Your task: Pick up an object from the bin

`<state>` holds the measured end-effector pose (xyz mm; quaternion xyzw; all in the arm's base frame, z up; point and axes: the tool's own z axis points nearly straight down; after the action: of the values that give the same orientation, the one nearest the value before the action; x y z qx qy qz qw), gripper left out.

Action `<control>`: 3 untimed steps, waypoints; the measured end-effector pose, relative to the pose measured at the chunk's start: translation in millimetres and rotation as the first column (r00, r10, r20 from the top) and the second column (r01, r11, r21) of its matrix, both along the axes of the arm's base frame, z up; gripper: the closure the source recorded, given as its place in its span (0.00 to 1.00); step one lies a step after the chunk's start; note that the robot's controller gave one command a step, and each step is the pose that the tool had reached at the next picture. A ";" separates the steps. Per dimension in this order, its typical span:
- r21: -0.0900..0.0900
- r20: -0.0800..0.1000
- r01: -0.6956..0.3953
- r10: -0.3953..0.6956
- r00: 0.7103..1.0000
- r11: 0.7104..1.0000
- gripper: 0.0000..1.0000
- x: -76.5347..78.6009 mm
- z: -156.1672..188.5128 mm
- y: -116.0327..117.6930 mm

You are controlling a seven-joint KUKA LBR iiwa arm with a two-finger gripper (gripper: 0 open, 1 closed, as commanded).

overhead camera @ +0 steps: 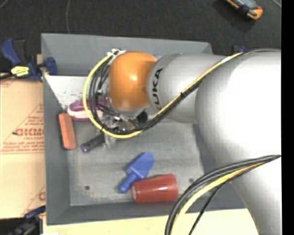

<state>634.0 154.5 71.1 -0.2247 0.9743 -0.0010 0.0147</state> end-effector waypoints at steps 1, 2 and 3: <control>0.002 0.000 0.123 -0.123 0.992 0.992 1.00 16.4 0.1 -9.3; 0.000 0.004 0.008 -0.008 1.000 1.000 1.00 16.0 6.1 -3.6; 0.005 0.003 0.147 -0.147 0.989 0.989 1.00 16.4 0.3 3.0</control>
Offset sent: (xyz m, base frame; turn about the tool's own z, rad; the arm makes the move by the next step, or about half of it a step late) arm 0.0150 -0.0028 0.0053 0.0070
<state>650.5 157.5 71.4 -0.1521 0.9882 -0.0002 0.0167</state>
